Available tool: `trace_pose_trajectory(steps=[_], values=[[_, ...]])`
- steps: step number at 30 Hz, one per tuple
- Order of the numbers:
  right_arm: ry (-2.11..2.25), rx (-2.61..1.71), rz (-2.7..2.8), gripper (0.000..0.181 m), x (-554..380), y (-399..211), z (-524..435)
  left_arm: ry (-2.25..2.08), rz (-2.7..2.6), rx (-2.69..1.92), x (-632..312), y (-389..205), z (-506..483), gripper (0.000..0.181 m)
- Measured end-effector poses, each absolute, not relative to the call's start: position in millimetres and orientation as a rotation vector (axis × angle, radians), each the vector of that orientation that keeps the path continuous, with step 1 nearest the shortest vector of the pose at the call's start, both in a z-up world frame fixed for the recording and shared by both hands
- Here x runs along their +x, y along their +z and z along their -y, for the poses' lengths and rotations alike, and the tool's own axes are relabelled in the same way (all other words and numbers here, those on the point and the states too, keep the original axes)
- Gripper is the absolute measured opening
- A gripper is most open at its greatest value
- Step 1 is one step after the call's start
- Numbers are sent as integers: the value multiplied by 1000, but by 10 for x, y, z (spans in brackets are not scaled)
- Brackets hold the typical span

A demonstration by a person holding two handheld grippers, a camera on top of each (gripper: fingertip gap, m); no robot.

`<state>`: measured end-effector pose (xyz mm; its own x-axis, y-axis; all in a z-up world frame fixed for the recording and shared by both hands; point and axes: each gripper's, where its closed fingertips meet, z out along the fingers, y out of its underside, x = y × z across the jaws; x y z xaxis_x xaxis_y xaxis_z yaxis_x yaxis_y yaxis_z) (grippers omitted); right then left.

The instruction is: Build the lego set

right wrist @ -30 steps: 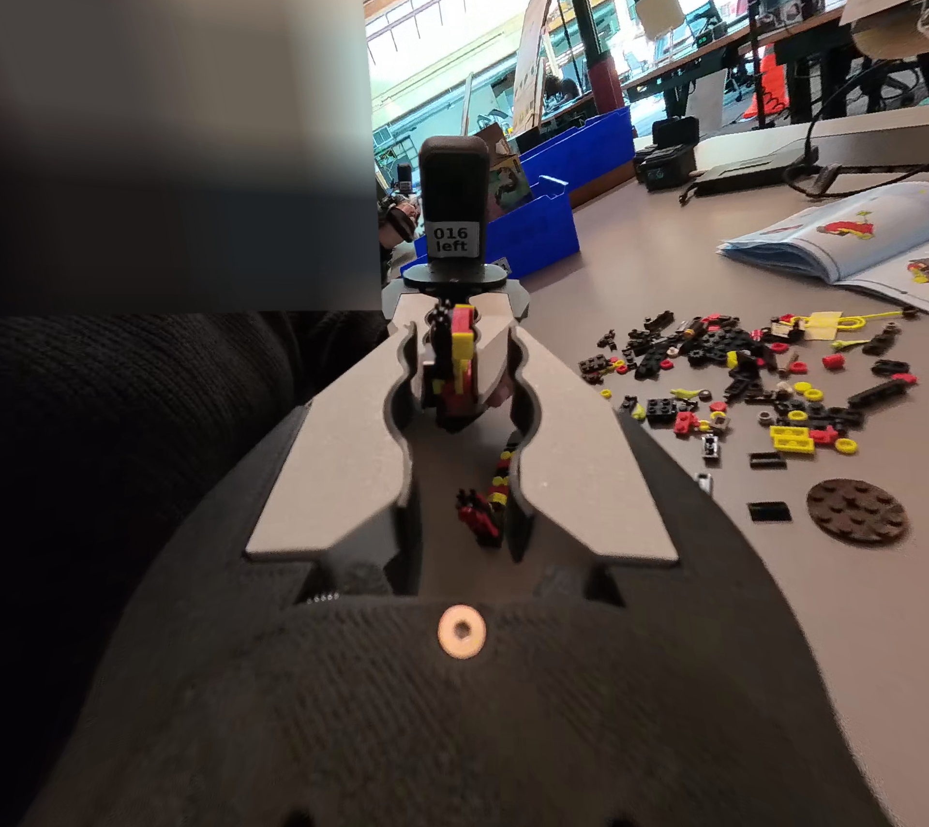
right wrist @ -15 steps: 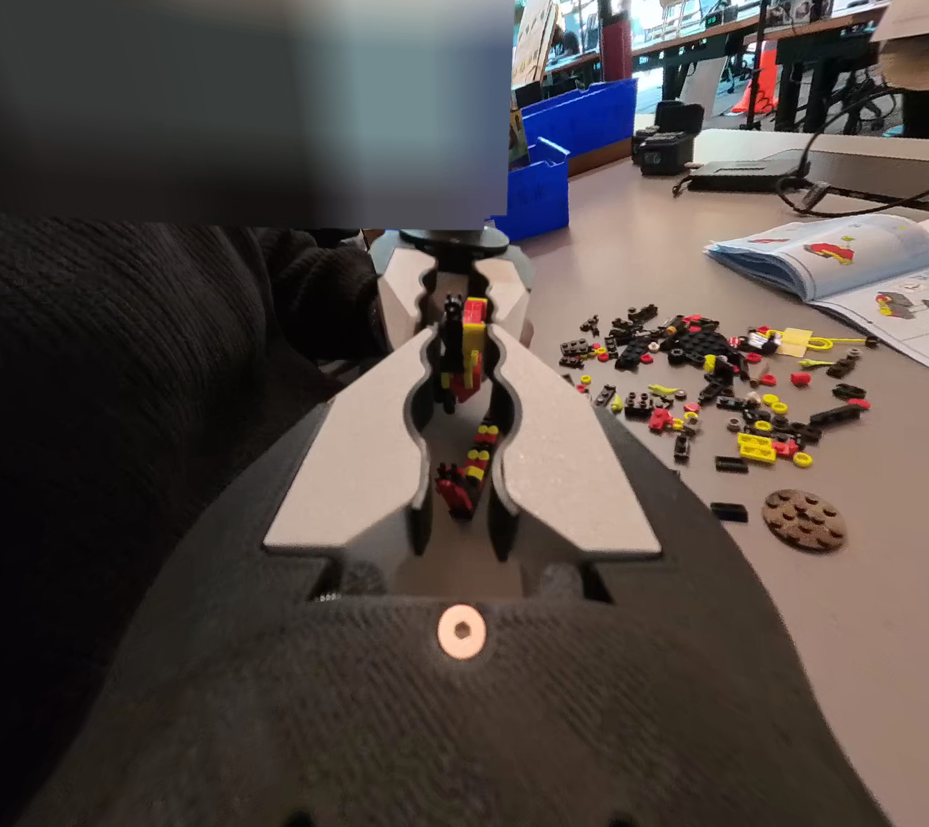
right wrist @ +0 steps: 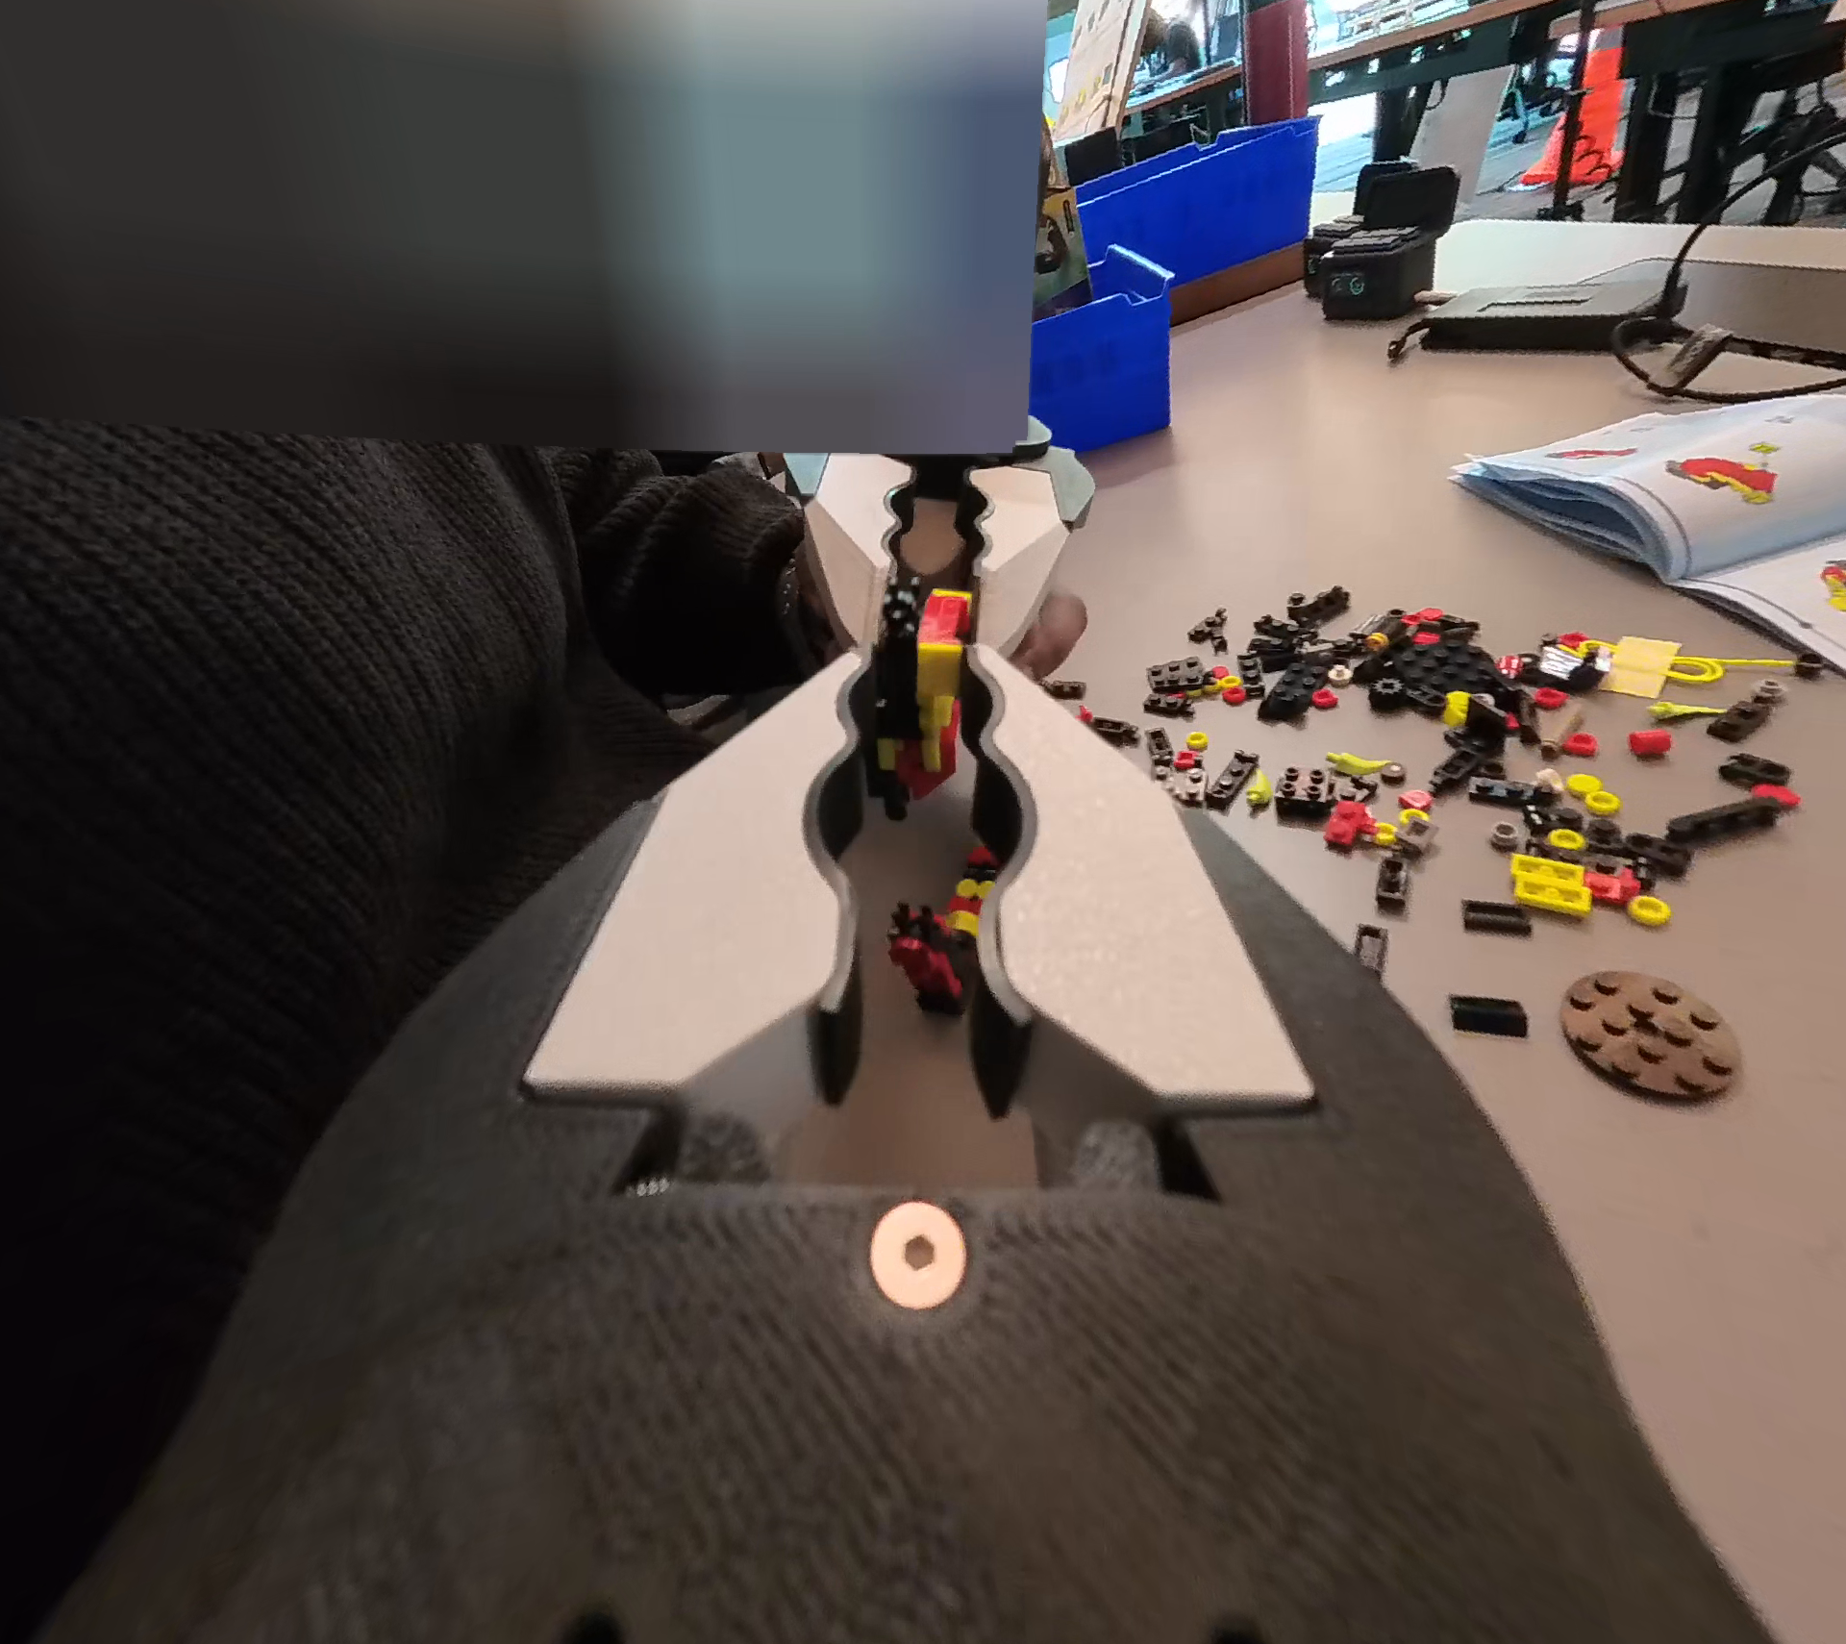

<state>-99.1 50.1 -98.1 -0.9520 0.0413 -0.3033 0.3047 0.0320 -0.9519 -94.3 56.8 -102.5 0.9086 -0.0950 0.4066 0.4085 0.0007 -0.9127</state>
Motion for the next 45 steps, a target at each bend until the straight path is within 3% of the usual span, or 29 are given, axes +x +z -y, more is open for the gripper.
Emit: trace_pose_trajectory(steps=[45], values=[[-1963, 369, -2086, 12, -962, -1020, -513, -509, 289, -1500, -921, -1019, -571, 14]])
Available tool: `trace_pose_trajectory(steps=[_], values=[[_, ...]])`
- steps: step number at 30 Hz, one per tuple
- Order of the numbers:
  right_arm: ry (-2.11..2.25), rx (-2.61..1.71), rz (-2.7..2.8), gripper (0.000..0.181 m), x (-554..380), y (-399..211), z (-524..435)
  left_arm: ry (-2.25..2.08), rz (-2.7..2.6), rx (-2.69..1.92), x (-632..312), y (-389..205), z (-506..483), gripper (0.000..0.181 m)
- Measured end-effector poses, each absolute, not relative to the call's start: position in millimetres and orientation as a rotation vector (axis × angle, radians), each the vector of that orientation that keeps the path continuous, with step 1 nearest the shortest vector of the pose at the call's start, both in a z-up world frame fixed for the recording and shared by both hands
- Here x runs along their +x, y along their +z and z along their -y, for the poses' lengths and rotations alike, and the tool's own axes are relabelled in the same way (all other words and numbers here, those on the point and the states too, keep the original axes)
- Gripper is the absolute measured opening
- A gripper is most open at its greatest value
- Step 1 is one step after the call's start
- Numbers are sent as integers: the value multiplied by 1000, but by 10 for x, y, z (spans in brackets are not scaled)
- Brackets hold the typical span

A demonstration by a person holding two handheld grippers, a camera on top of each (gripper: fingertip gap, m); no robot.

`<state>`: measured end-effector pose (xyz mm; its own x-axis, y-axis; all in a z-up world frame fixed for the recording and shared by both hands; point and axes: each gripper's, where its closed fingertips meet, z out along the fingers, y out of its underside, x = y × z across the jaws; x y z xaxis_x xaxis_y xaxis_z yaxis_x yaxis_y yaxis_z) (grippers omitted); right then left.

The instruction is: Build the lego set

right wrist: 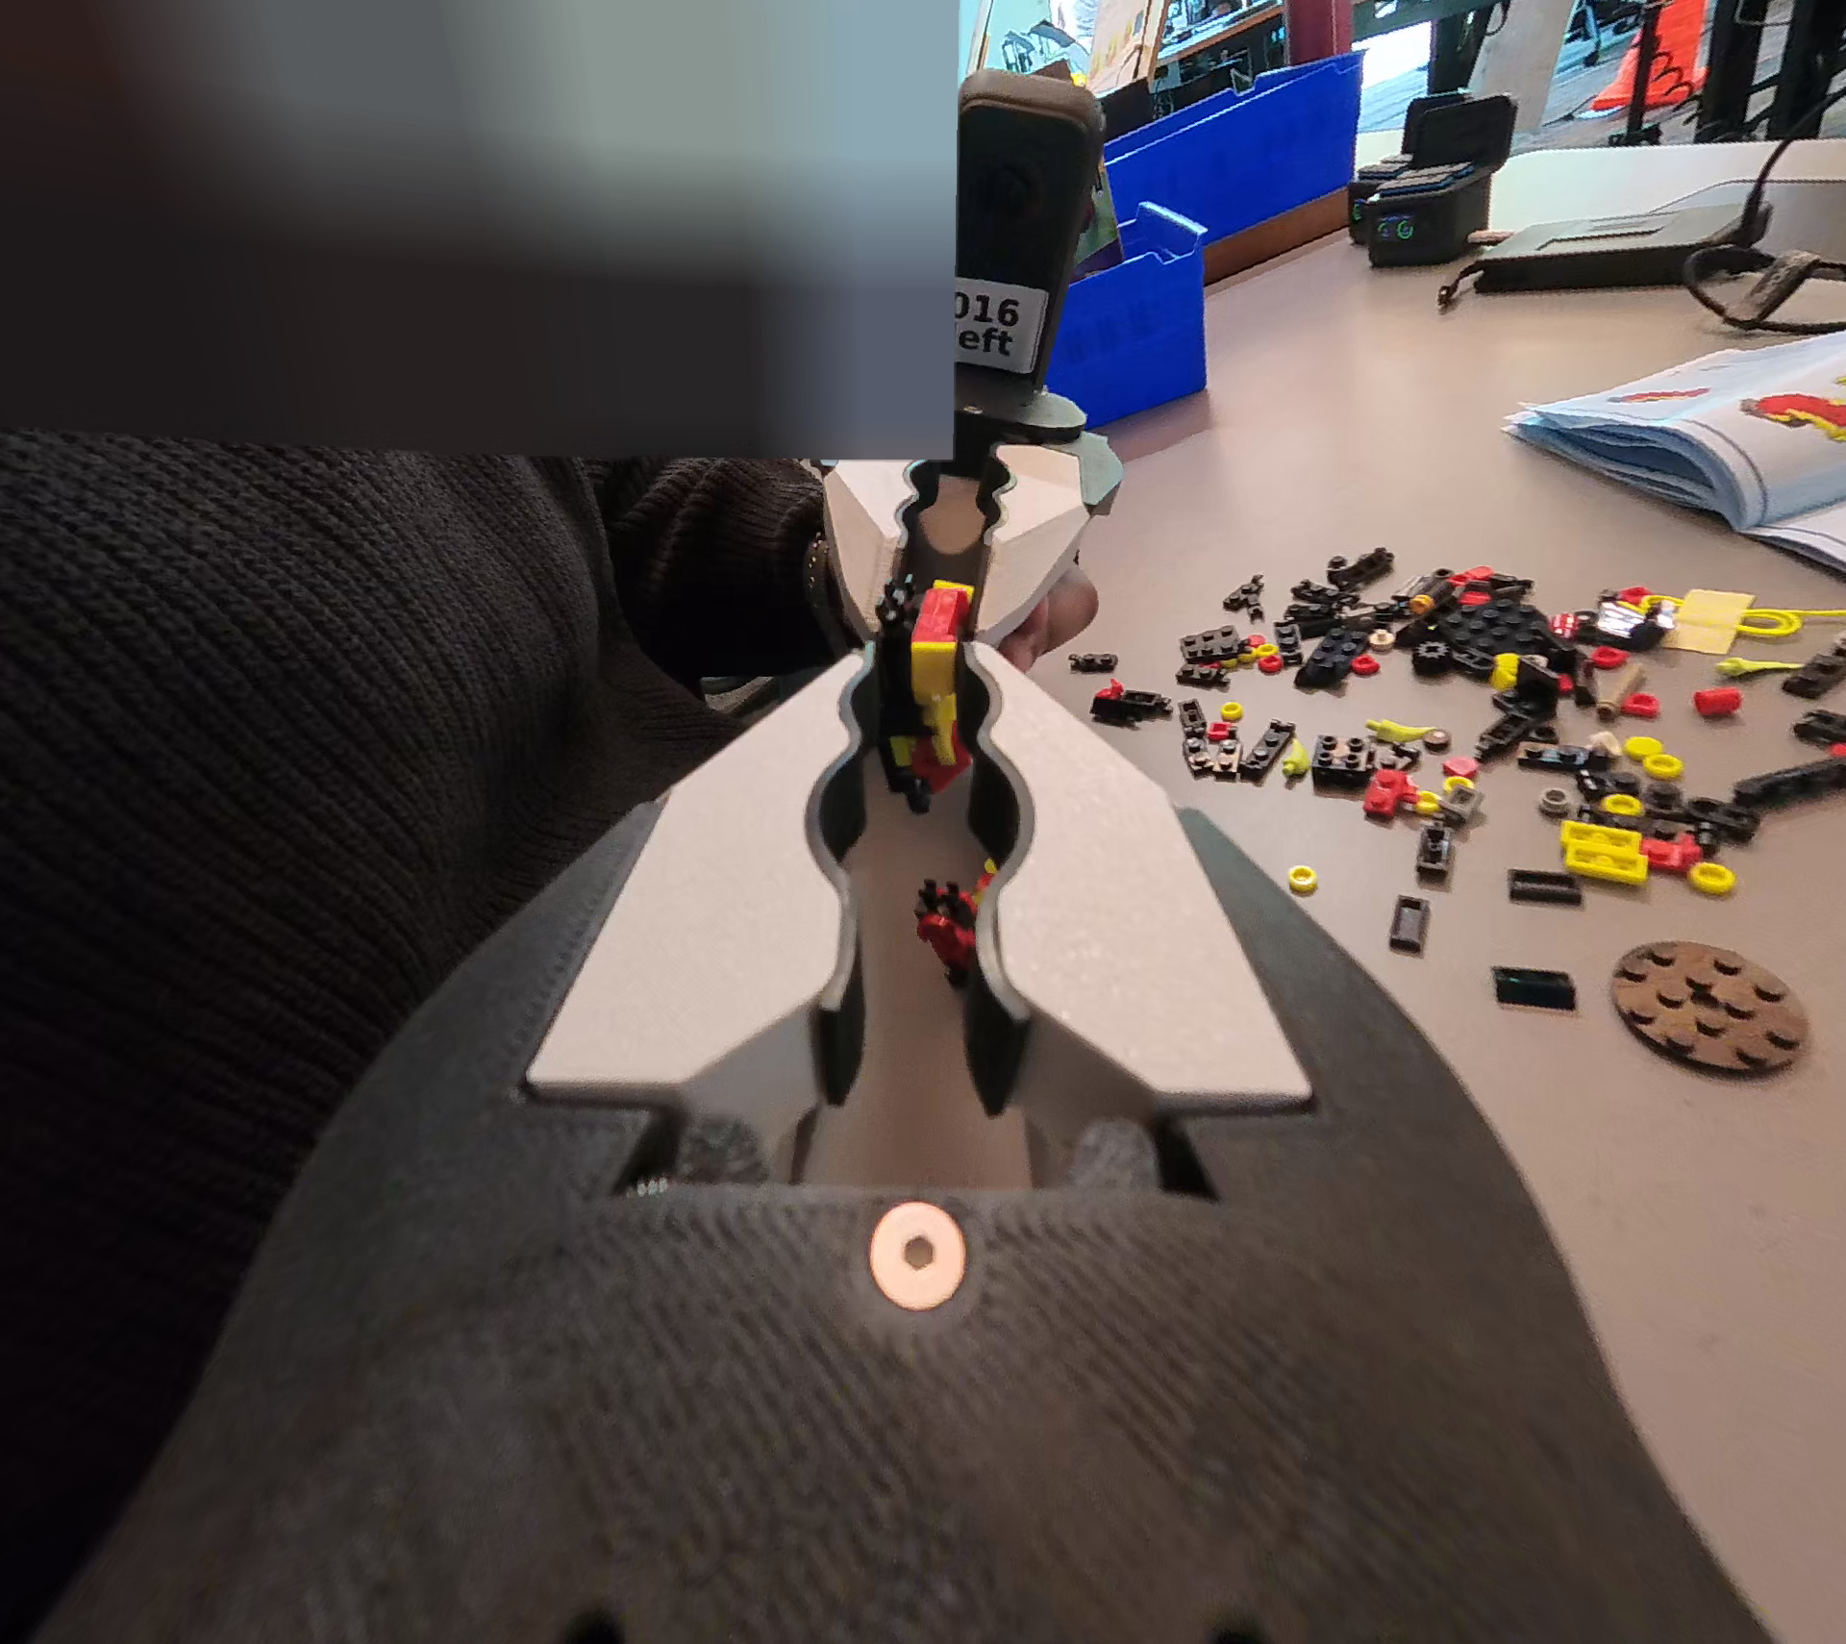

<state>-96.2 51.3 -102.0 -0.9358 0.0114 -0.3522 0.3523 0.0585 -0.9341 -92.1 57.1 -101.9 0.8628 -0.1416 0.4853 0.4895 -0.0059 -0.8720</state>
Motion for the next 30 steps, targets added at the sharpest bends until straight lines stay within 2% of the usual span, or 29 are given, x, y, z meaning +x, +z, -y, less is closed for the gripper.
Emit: trace_pose_trajectory(steps=[30], values=[[-1999, 383, -2072, 13, -994, -1016, -502, -464, 290, -1486, -968, -994, -558, 13]])
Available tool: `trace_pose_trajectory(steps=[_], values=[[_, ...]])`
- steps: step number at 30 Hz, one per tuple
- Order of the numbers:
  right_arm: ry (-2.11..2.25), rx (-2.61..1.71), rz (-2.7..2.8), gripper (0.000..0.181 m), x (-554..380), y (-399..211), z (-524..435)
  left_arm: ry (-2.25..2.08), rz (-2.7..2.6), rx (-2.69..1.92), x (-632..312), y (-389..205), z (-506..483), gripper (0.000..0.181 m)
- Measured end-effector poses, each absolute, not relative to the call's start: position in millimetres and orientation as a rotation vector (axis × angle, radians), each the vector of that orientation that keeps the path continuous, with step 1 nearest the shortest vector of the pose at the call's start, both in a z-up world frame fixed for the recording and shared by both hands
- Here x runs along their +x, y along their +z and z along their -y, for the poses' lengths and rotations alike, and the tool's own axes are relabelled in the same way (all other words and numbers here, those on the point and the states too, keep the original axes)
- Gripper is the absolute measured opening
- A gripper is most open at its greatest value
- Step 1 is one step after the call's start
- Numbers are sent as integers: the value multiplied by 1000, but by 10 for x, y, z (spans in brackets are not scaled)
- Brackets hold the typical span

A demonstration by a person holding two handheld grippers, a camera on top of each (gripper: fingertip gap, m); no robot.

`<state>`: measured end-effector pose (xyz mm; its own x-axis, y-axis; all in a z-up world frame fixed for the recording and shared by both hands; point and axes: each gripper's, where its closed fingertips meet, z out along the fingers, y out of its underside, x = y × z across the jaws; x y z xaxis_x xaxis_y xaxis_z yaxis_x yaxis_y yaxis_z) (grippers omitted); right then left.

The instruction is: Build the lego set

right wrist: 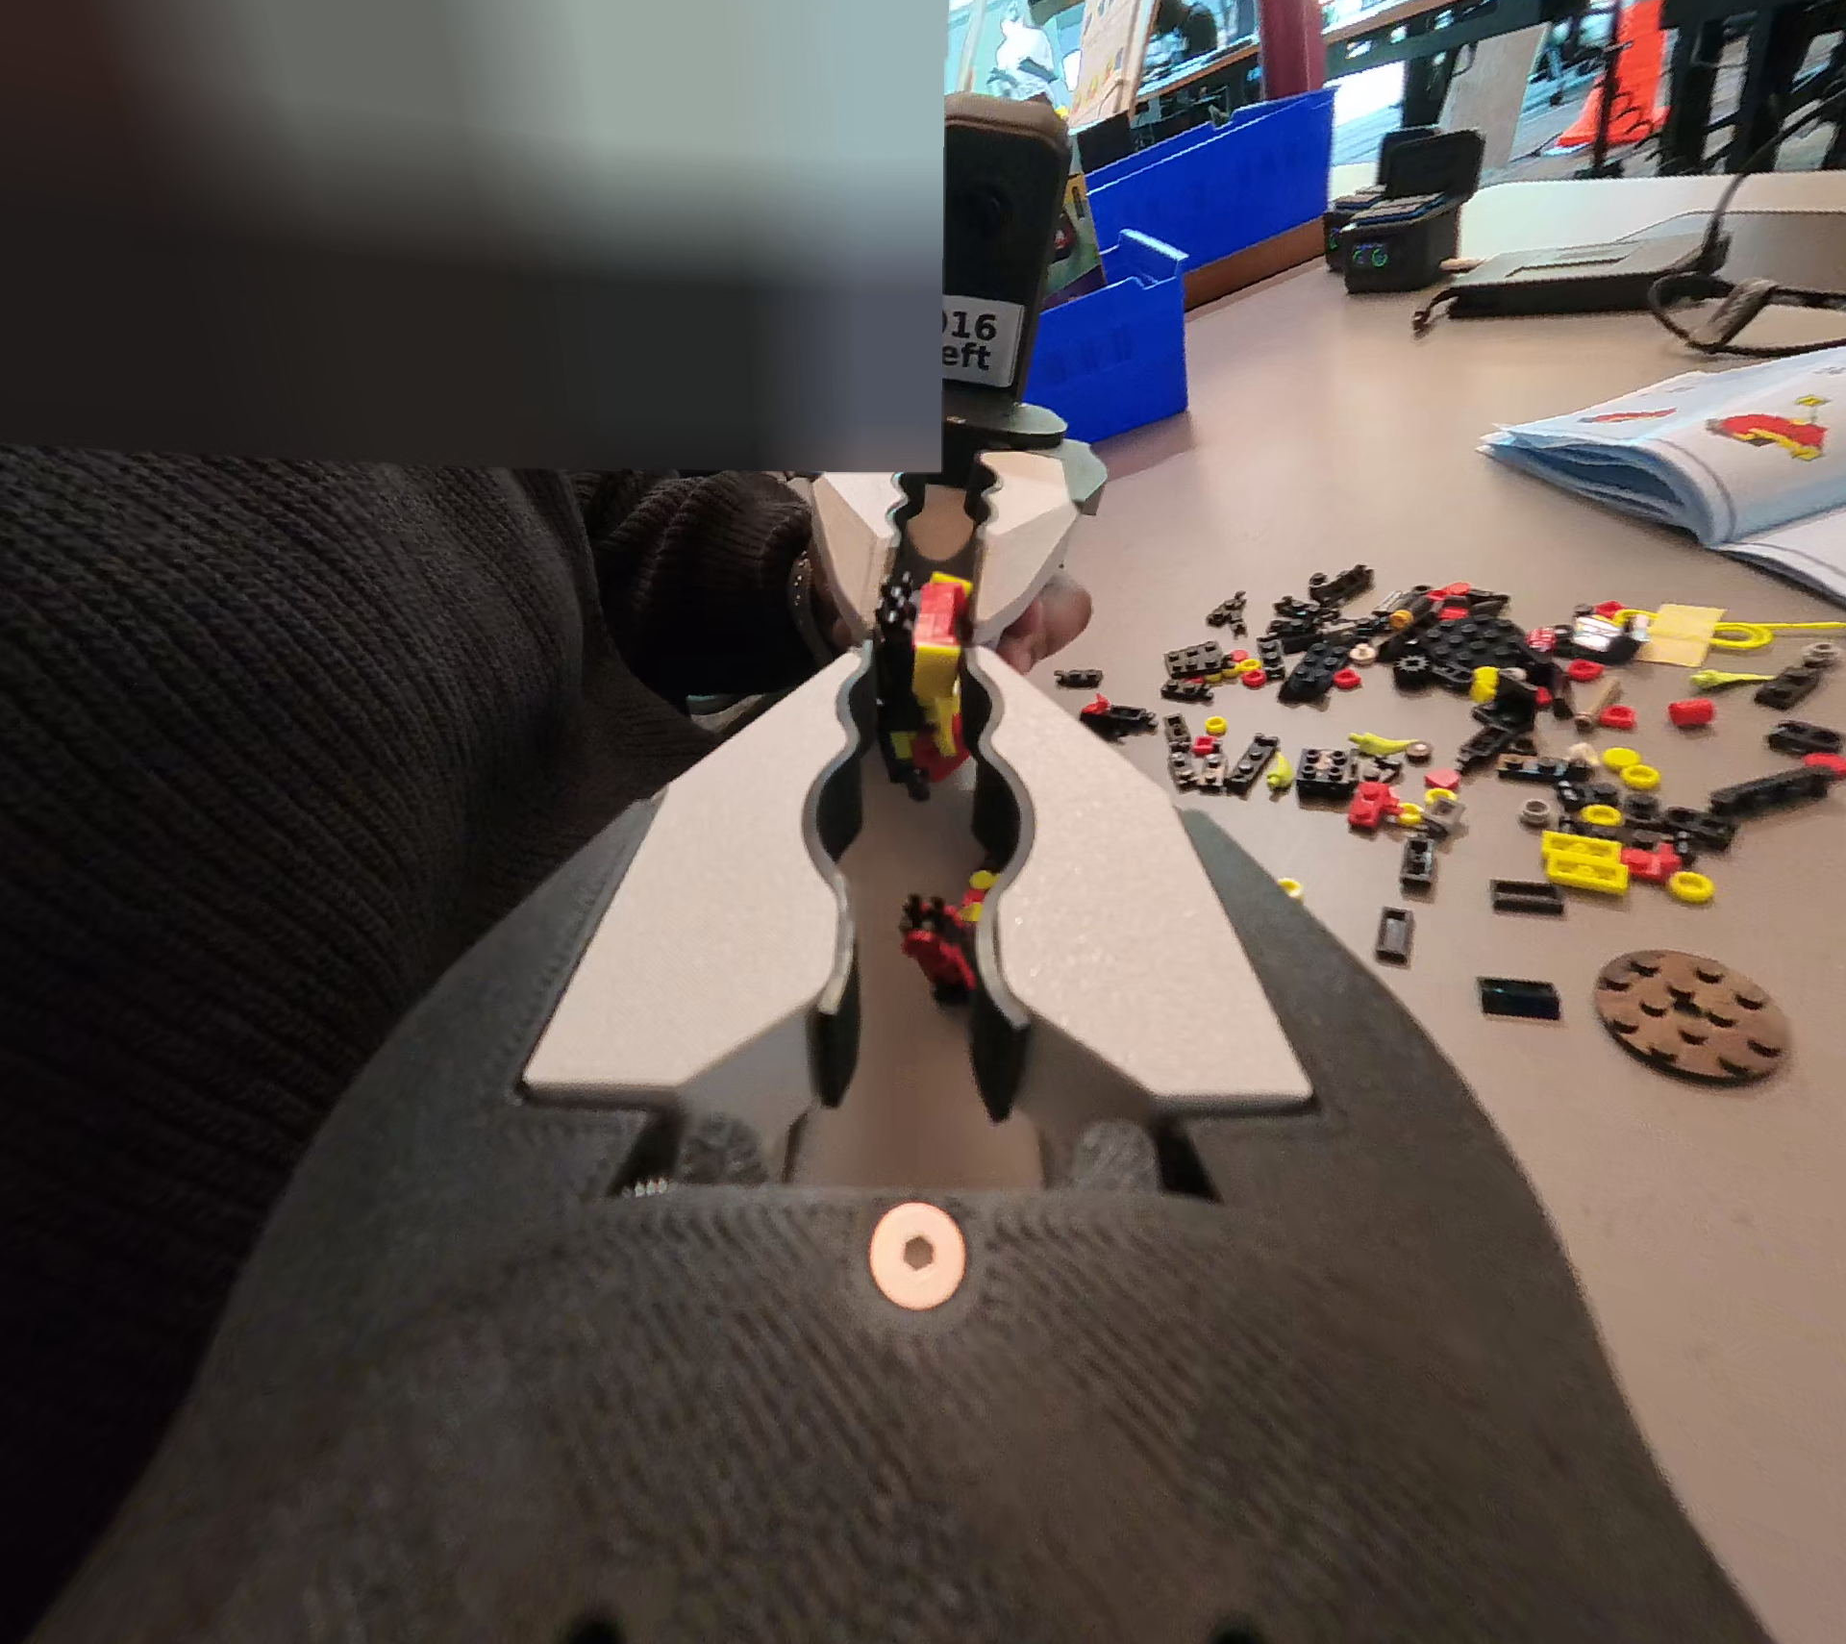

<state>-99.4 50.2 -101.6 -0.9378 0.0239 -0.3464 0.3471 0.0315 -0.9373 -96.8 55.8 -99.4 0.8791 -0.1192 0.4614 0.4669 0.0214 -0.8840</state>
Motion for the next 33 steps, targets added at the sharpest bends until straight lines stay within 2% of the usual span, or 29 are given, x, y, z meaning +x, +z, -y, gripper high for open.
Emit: trace_pose_trajectory(steps=[6, 11, 18, 33], values=[[-2075, 459, -2071, 23, -1119, -967, -570, -441, 301, -1476, -1011, -984, -540, 13], [-2106, 412, -2086, 8, -1079, -927, -578, -424, 287, -1487, -990, -987, -552, 13], [-2134, 404, -2076, 13, -1074, -891, -572, -417, 302, -1473, -1029, -973, -531, 12], [-2125, 417, -2071, 5, -1076, -915, -581, -430, 287, -1457, -1002, -939, -527, 12]])
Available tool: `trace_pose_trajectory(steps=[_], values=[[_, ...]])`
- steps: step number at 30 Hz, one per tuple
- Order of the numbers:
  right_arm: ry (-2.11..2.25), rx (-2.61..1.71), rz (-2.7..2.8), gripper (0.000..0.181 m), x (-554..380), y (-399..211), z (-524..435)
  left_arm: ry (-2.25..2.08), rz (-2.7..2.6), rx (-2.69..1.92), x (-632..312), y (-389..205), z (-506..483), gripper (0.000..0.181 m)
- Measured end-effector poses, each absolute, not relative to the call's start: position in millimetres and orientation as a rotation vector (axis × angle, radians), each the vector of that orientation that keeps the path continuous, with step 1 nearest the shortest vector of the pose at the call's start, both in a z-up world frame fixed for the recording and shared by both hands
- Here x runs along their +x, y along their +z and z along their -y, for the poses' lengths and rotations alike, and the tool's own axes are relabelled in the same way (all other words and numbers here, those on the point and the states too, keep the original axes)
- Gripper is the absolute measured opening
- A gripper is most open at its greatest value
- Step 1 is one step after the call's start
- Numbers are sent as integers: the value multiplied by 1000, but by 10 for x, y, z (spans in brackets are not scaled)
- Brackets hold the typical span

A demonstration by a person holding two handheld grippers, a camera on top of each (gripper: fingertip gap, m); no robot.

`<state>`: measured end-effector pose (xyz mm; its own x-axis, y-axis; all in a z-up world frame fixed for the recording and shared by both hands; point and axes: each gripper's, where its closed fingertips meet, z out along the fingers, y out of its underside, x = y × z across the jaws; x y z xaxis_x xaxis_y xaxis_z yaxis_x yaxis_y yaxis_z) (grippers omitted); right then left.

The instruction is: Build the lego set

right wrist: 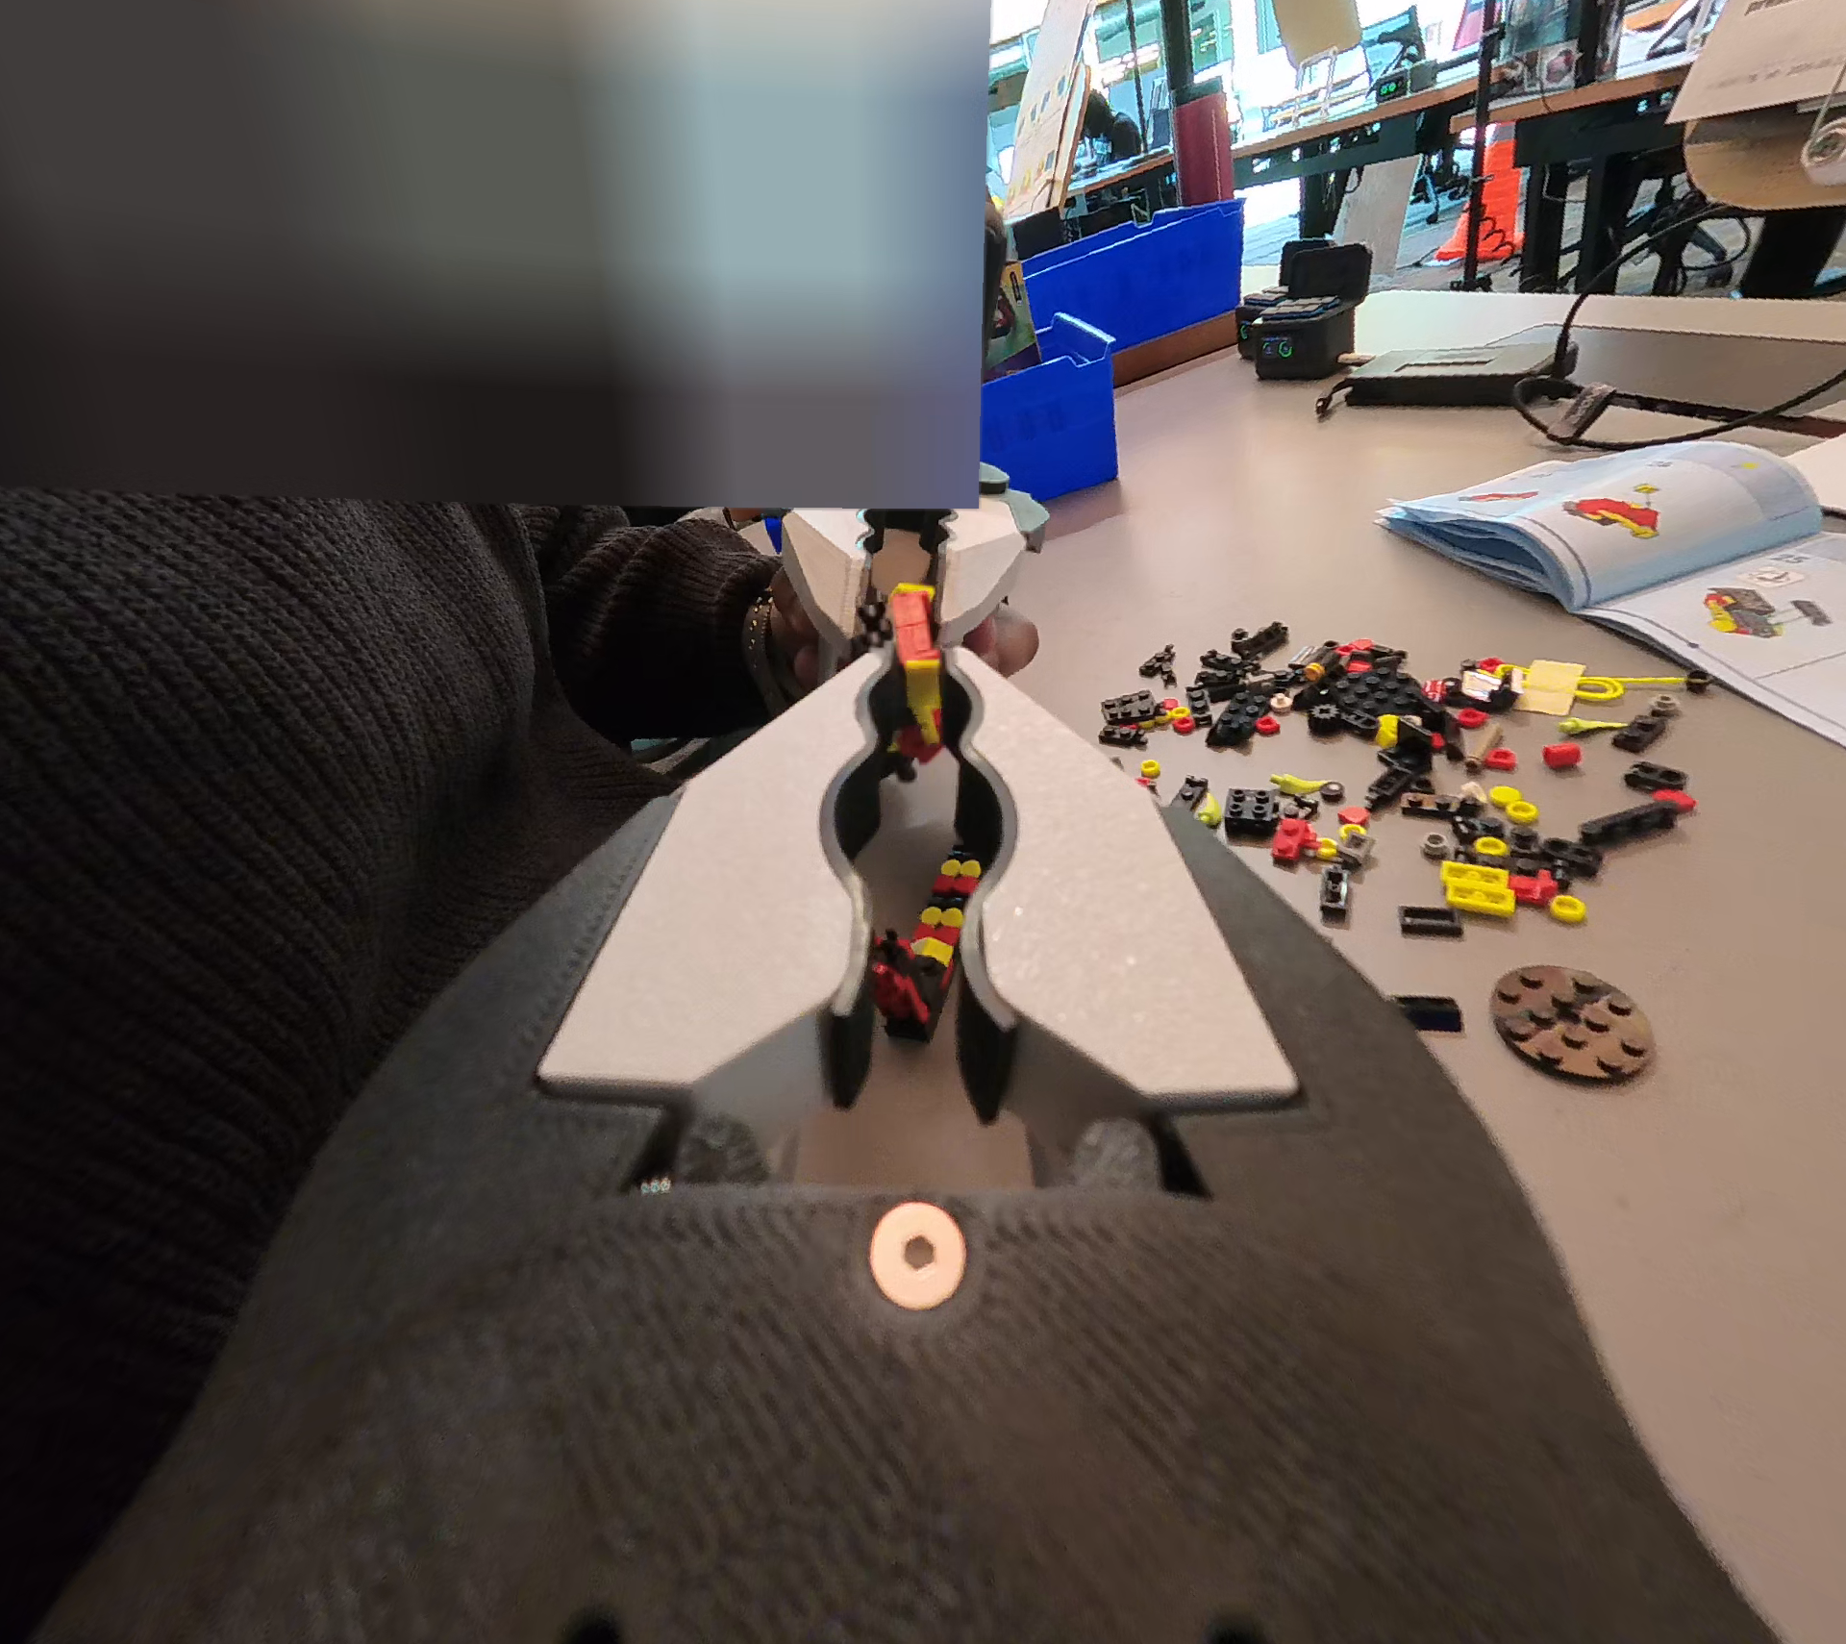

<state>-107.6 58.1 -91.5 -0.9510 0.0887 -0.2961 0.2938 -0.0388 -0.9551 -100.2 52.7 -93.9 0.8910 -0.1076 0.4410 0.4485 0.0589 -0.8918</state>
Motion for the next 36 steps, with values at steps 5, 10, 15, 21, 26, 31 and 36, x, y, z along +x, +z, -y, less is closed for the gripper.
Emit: trace_pose_trajectory(steps=[5, 10, 15, 21, 26, 31, 36], values=[[-2103, 518, -2041, 30, -1167, -964, -584, -207, 303, -1492, -1159, -963, -493, 12], [-2005, 677, -1947, 44, -1267, -1083, -579, 55, 214, -1633, -1168, -1121, -549, 11], [-1887, 726, -1881, 45, -1195, -1186, -533, 175, 152, -1731, -1130, -1270, -625, 11], [-1779, 772, -1960, 37, -1173, -1360, -511, 237, 127, -1780, -1123, -1353, -654, 11], [-1755, 781, -1949, 32, -1170, -1380, -513, 266, 120, -1793, -1125, -1381, -663, 11], [-1766, 773, -1959, 28, -1181, -1369, -517, 261, 129, -1780, -1124, -1377, -665, 13], [-1780, 773, -1943, 27, -1210, -1345, -543, 196, 188, -1760, -1151, -1366, -659, 18]])
